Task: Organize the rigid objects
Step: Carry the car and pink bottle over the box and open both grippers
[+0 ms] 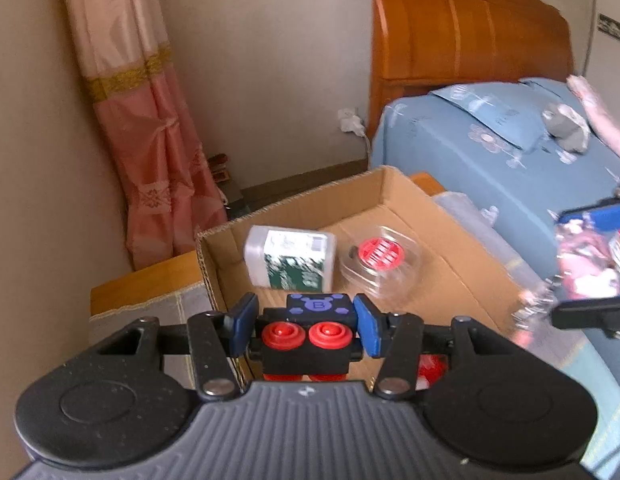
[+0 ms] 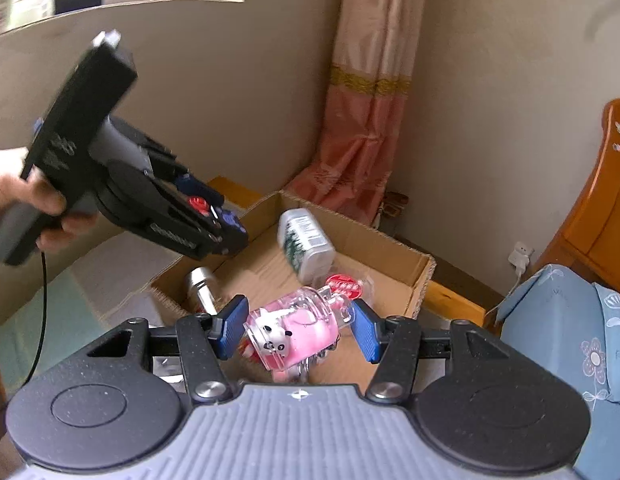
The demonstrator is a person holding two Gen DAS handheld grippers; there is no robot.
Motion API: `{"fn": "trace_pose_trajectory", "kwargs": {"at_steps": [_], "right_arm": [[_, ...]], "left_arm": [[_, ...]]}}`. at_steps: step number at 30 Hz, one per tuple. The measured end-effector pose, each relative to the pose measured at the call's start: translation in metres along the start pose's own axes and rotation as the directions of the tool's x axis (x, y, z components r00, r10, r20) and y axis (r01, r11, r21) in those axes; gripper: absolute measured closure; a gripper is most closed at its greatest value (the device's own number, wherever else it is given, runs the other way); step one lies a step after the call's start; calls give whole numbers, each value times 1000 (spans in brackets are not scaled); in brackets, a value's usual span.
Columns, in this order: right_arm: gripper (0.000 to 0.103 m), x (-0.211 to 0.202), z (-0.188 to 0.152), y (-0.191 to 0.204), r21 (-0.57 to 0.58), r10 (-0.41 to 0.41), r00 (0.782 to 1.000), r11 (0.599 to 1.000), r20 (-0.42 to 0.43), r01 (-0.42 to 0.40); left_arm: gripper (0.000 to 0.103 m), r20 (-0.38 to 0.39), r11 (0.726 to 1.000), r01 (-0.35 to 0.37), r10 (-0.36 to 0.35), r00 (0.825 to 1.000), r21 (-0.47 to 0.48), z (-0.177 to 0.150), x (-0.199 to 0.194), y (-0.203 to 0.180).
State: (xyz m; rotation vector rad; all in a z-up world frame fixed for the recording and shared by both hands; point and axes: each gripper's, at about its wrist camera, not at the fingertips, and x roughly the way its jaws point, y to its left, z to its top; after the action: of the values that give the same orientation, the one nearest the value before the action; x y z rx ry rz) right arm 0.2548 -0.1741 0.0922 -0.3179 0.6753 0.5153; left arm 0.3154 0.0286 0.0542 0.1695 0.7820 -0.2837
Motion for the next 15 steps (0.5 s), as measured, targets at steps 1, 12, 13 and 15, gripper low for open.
{"fn": "trace_pose_trajectory", "kwargs": {"at_steps": [1,12,13,15], "right_arm": [[42,3,2,-3,7,-2,1000,1000,-1,2],[42,56,18,-36,82,-29,998,996,-50,33],[42,63,21,-40,88,-32,998,995,-55,36],[42,74,25,-47,102,-42,997,994,-65,48]], "left_arm": [[27,-2,1000,-3,3,1000,-3,1,6,2],[12,16,998,-57,57,998,-1,-34,-8,-3],[12,20,998,-60,60,998,3,-38,-13,-5],[10,27,998,-58,58,998,2,-45,-23,-7]]}}
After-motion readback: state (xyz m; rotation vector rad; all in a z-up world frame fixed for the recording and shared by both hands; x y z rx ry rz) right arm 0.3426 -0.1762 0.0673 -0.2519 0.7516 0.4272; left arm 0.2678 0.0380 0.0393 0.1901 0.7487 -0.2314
